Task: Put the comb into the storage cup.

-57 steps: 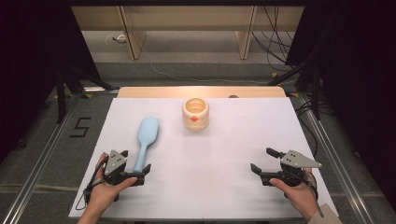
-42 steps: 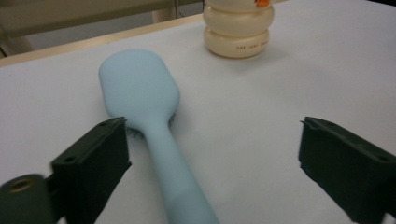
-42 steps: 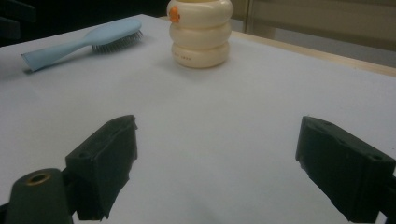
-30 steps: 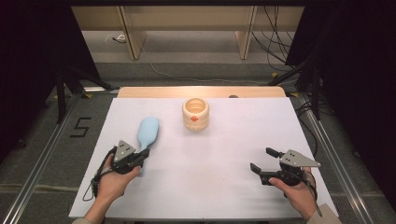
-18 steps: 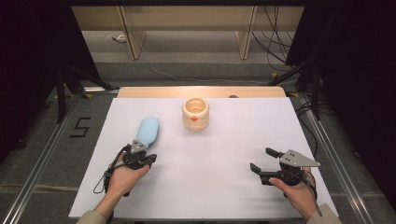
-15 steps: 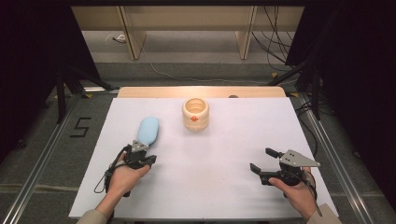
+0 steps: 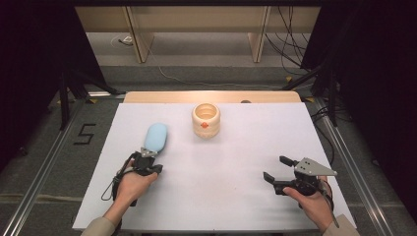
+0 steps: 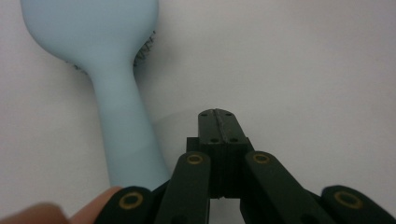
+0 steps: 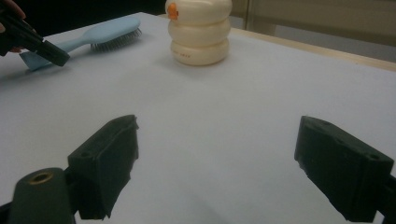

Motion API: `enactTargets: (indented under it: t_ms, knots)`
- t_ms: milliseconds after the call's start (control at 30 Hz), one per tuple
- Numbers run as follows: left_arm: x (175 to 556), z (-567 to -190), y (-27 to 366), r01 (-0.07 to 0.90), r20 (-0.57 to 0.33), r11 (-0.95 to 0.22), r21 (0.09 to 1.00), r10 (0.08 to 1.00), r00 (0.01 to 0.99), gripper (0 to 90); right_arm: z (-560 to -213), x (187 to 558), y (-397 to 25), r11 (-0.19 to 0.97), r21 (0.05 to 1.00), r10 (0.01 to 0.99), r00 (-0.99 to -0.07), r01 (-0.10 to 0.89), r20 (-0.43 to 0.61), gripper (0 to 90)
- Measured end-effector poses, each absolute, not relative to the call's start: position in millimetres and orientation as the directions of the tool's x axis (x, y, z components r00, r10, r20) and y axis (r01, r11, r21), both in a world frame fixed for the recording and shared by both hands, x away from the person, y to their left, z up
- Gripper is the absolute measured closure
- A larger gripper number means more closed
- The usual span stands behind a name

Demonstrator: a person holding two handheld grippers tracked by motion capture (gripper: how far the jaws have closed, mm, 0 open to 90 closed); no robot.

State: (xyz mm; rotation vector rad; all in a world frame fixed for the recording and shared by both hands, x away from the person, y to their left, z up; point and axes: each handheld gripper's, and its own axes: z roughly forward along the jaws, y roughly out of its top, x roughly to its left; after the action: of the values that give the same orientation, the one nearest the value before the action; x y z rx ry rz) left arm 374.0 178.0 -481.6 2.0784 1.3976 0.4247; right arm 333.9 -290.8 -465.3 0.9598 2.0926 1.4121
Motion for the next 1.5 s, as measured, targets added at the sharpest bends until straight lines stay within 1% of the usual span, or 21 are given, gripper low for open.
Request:
enactTargets:
  t_ms: [167, 233, 433, 733, 800, 967, 1033, 1100, 1167, 1233, 1367, 1500]
  knots:
    - [374.7, -483.5, 183.8, 0.750, -0.053, -0.284, 0.598, 0.919, 0.391, 90.0, -465.4, 333.9, -290.8, 0.238, 0.923, 0.747, -0.664, 0.302, 0.024, 14.5]
    - [374.3, -483.5, 186.6, 0.755, -0.064, -0.275, 0.595, 0.920, 0.386, 90.0, -465.3, 333.8, -290.9, 0.236, 0.924, 0.748, -0.664, 0.302, 0.026, 14.5]
    - [372.5, -482.4, 195.5, 0.765, -0.056, -0.275, 0.582, 0.925, 0.375, 89.9, -465.0, 333.7, -291.2, 0.237, 0.924, 0.747, -0.664, 0.301, 0.025, 14.5]
    - [372.6, -481.0, 208.6, 0.770, 0.003, -0.301, 0.563, 0.932, 0.362, 89.9, -465.0, 333.8, -291.1, 0.238, 0.924, 0.745, -0.666, 0.300, 0.024, 14.5]
    - [373.4, -481.1, 211.5, 0.770, 0.024, -0.303, 0.561, 0.936, 0.350, 89.9, -465.0, 333.7, -291.1, 0.239, 0.923, 0.745, -0.667, 0.301, 0.025, 14.5]
    - [375.5, -481.6, 218.8, 0.769, 0.045, -0.302, 0.563, 0.941, 0.336, 89.9, -465.2, 333.7, -291.0, 0.238, 0.923, 0.744, -0.667, 0.303, 0.027, 14.5]
    - [376.3, -481.7, 222.1, 0.773, 0.037, -0.289, 0.564, 0.945, 0.326, 89.8, -465.6, 333.8, -290.7, 0.238, 0.923, 0.744, -0.668, 0.303, 0.027, 14.6]
    - [377.1, -482.2, 224.2, 0.772, 0.055, -0.289, 0.566, 0.947, 0.315, 89.8, -465.5, 333.9, -290.6, 0.238, 0.923, 0.743, -0.669, 0.302, 0.027, 14.6]
    - [378.0, -482.2, 226.5, 0.773, 0.049, -0.282, 0.568, 0.949, 0.311, 89.8, -465.4, 333.8, -290.7, 0.240, 0.922, 0.744, -0.668, 0.303, 0.026, 14.6]
    - [378.6, -482.7, 228.0, 0.770, 0.068, -0.285, 0.572, 0.951, 0.301, 89.8, -465.7, 334.0, -290.8, 0.238, 0.923, 0.743, -0.668, 0.303, 0.028, 14.6]
    - [379.5, -483.2, 231.3, 0.772, 0.048, -0.264, 0.578, 0.956, 0.291, 89.8, -465.7, 334.0, -290.7, 0.238, 0.923, 0.743, -0.669, 0.303, 0.028, 14.6]
    - [380.1, -483.8, 233.1, 0.768, 0.051, -0.262, 0.584, 0.956, 0.288, 89.8, -465.6, 334.0, -290.8, 0.237, 0.923, 0.743, -0.668, 0.303, 0.028, 14.6]
